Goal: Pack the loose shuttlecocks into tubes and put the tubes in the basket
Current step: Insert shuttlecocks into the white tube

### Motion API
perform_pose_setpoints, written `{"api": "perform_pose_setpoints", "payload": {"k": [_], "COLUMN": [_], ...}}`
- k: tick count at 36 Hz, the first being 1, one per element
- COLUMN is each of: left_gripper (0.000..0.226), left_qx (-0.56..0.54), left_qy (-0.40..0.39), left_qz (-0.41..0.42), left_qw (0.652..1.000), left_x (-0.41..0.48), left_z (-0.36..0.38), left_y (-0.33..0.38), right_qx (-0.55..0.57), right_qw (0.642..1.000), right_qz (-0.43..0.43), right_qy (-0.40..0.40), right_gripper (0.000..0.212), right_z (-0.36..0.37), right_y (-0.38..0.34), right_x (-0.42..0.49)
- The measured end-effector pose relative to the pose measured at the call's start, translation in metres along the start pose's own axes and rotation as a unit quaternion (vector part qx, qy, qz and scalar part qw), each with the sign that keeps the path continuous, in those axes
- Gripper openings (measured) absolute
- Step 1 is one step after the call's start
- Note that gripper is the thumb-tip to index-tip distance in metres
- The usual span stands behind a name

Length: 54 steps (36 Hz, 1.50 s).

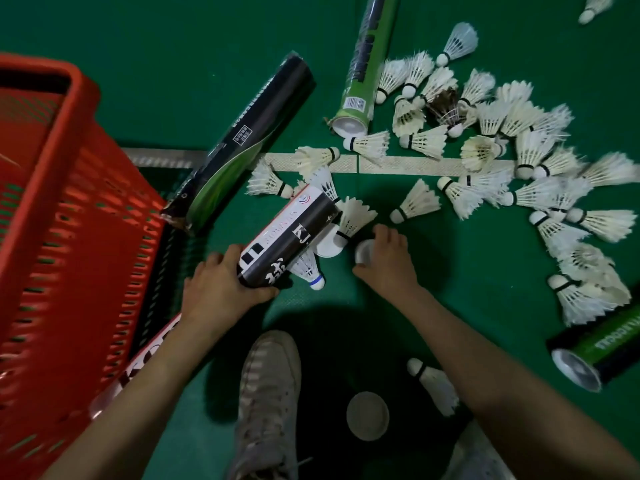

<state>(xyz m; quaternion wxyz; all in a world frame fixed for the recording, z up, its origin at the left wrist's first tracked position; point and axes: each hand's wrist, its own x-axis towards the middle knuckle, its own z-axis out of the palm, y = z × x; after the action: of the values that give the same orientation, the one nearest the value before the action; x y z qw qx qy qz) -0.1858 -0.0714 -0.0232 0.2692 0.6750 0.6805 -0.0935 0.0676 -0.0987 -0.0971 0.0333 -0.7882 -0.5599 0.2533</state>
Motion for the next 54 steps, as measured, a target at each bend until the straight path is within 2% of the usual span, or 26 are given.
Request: {"api": "perform_pose_setpoints", "payload": {"k": [3, 5, 9, 12, 14, 15, 20, 22, 24, 28, 34, 39, 41, 43, 47, 51, 54], "left_gripper": [0.083, 0.083, 0.083, 0.082, 0.084, 0.085, 0.090, 0.092, 0.094, 0.097, 0.094, 0.090, 0.086, 0.083, 0.083, 0.084, 0.086], "left_qx": [-0.007, -0.008, 0.008, 0.026, 0.030, 0.027, 0.006, 0.014, 0.025, 0.026, -0.014, -0.016, -0.005, 0.022, 0.060, 0.058, 0.067], "left_qy": [0.000, 0.003, 0.003, 0.009, 0.013, 0.014, 0.014, 0.016, 0.020, 0.039, 0.046, 0.057, 0.051, 0.054, 0.080, 0.070, 0.066], "left_qz": [0.023, 0.040, 0.065, 0.090, 0.105, 0.112, 0.143, 0.154, 0.170, 0.190, 0.205, 0.204, 0.203, 0.206, 0.219, 0.209, 0.208], "left_qw": [1.000, 0.999, 0.998, 0.996, 0.994, 0.993, 0.990, 0.988, 0.985, 0.981, 0.978, 0.977, 0.978, 0.977, 0.970, 0.974, 0.974], "left_x": [-0.001, -0.003, -0.008, -0.013, -0.015, -0.015, -0.016, -0.017, -0.017, -0.018, -0.019, -0.020, -0.020, -0.021, -0.021, -0.020, -0.021], "left_z": [0.000, 0.001, 0.001, 0.001, 0.002, 0.003, 0.007, 0.009, 0.012, 0.016, 0.016, 0.016, 0.016, 0.017, 0.022, 0.028, 0.032], "left_y": [0.009, 0.015, 0.027, 0.038, 0.045, 0.049, 0.064, 0.068, 0.072, 0.080, 0.093, 0.104, 0.108, 0.114, 0.123, 0.121, 0.117], "right_qx": [0.075, 0.206, 0.477, 0.608, 0.657, 0.662, 0.607, 0.602, 0.594, 0.583, 0.525, 0.476, 0.447, 0.428, 0.451, 0.489, 0.478], "right_qw": [0.996, 0.973, 0.856, 0.762, 0.723, 0.723, 0.789, 0.797, 0.804, 0.812, 0.850, 0.879, 0.895, 0.904, 0.889, 0.863, 0.868], "right_qz": [0.039, 0.096, 0.158, 0.161, 0.153, 0.139, 0.054, 0.027, 0.008, -0.003, -0.028, -0.018, -0.005, 0.017, 0.070, 0.114, 0.121], "right_qy": [0.008, 0.041, 0.120, 0.153, 0.149, 0.141, 0.070, 0.047, 0.031, 0.019, 0.023, 0.012, 0.006, 0.008, 0.041, 0.057, 0.055], "right_gripper": [0.070, 0.059, 0.040, 0.029, 0.019, 0.018, 0.025, 0.035, 0.036, 0.039, 0.057, 0.069, 0.067, 0.056, 0.030, 0.022, 0.020], "right_z": [-0.007, -0.019, -0.049, -0.072, -0.083, -0.085, -0.083, -0.085, -0.087, -0.094, -0.102, -0.113, -0.114, -0.112, -0.110, -0.105, -0.098], "right_y": [0.010, 0.012, 0.009, 0.003, -0.002, -0.003, 0.003, 0.010, 0.020, 0.030, 0.035, 0.040, 0.044, 0.048, 0.047, 0.040, 0.040], "right_x": [-0.003, -0.005, -0.005, -0.005, -0.007, -0.008, -0.021, -0.027, -0.031, -0.042, -0.052, -0.049, -0.049, -0.050, -0.048, -0.043, -0.040]}}
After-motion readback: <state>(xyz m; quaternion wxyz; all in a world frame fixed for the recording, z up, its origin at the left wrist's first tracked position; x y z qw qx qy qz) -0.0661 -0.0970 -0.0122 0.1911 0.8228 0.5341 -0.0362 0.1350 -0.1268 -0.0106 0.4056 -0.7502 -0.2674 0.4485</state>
